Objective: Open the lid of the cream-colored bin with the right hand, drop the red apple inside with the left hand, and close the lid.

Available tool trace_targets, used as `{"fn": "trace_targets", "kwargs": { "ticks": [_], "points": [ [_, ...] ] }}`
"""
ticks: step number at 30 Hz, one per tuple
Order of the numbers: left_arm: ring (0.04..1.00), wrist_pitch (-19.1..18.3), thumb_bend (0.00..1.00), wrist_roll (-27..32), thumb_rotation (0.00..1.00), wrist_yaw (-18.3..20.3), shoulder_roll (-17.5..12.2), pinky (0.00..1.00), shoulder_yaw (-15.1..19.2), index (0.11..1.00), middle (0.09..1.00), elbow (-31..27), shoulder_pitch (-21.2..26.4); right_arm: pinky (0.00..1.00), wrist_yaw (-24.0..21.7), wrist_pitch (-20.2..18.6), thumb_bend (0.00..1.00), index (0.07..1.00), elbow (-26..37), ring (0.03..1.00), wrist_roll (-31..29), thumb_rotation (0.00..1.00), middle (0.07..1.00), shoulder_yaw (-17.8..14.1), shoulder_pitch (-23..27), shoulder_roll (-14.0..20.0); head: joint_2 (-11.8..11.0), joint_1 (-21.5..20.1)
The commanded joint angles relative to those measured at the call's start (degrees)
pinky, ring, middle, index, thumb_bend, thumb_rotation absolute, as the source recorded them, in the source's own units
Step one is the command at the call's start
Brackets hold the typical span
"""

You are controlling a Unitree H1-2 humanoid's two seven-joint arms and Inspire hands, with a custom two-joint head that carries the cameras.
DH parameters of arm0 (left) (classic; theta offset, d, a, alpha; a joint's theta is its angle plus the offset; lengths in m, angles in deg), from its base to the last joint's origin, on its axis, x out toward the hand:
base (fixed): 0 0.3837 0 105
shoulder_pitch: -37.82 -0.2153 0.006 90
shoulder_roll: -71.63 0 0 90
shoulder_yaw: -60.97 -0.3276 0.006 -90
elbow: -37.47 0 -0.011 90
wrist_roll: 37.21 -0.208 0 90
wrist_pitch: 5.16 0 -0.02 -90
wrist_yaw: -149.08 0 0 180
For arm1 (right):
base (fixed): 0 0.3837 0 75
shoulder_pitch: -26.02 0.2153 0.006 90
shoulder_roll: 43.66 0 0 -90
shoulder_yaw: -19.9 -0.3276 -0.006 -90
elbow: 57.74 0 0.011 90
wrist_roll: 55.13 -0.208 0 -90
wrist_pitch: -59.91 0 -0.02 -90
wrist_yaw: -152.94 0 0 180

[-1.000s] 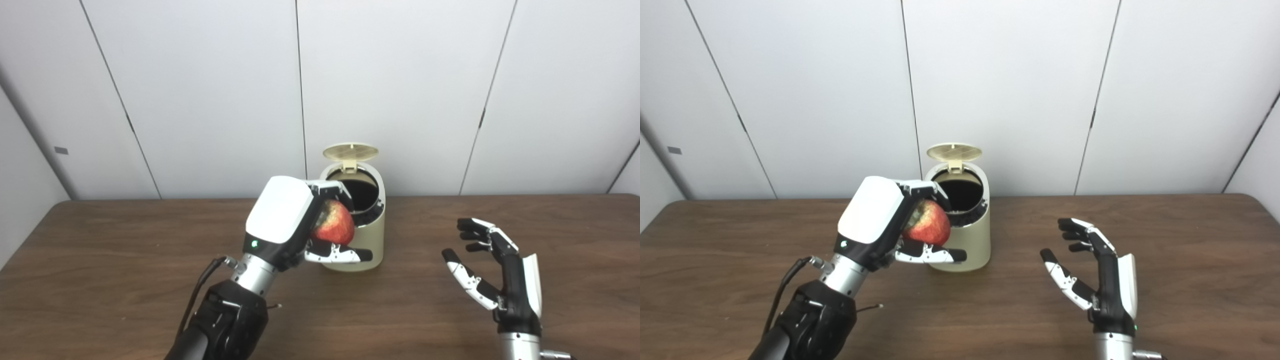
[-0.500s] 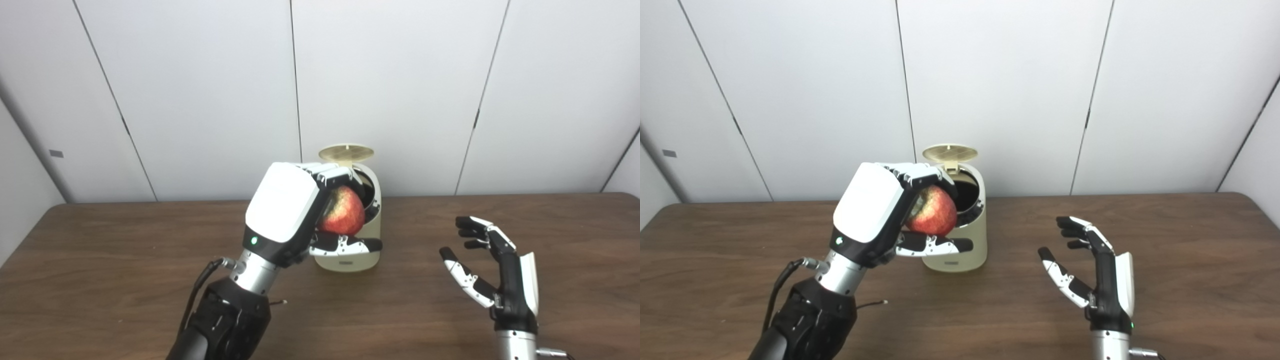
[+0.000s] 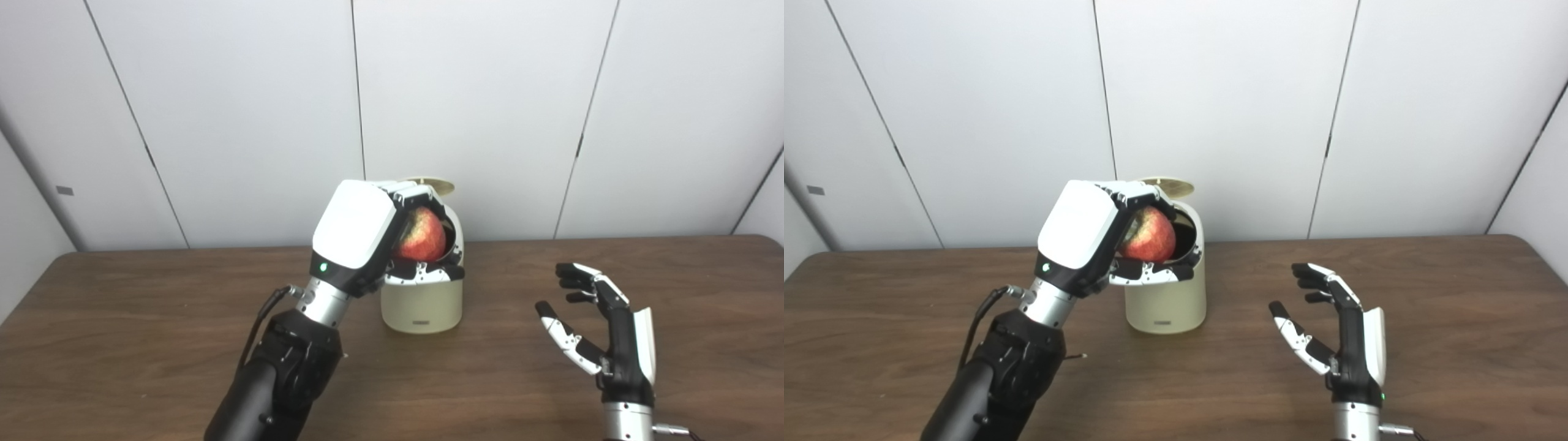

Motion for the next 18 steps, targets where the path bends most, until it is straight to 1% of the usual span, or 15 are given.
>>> {"fn": "trace_targets", "kwargs": {
  "ticks": [1, 6, 10, 13, 18],
  "points": [
    [0.402, 1.2, 0.47, 0.1, 0.00, -3.7, 0.0, 0.33, 0.7, 0.529, 0.474, 1.2, 3.5, 0.56, 1.0, 2.4, 0.27, 0.672, -0.3, 0.654, 0.3, 0.27, 0.679, 0.3, 0.9, -0.6, 0.2, -0.1],
    [0.406, 1.4, 0.47, 0.2, 0.00, -6.0, 0.2, 0.34, 0.2, 0.527, 0.476, 6.7, 5.8, 0.56, 1.2, 2.2, 0.27, 0.673, -0.2, 0.653, 0.5, 0.31, 0.678, 0.5, 0.9, -0.7, 0.1, -0.2],
    [0.399, 1.1, 0.47, 0.1, 0.00, -7.8, 0.6, 0.31, -0.2, 0.531, 0.465, 10.1, 7.3, 0.57, 1.1, 1.8, 0.27, 0.674, 0.0, 0.656, 0.4, 0.31, 0.681, 0.6, 0.9, -0.8, 0.5, -0.5],
    [0.394, 0.2, 0.47, 0.1, 0.00, -7.8, 1.1, 0.31, -0.4, 0.530, 0.459, 11.8, 7.9, 0.57, 0.8, 1.4, 0.27, 0.676, 0.4, 0.660, 0.2, 0.32, 0.683, 0.6, 0.8, -0.9, 0.4, -0.4],
    [0.398, -1.0, 0.47, 0.0, 0.00, -9.1, 1.8, 0.30, -0.9, 0.539, 0.463, 14.8, 8.8, 0.56, 0.9, 1.4, 0.27, 0.674, 0.6, 0.654, 0.7, 0.31, 0.680, 0.8, 0.8, -0.8, 0.5, -0.7]
  ]
}}
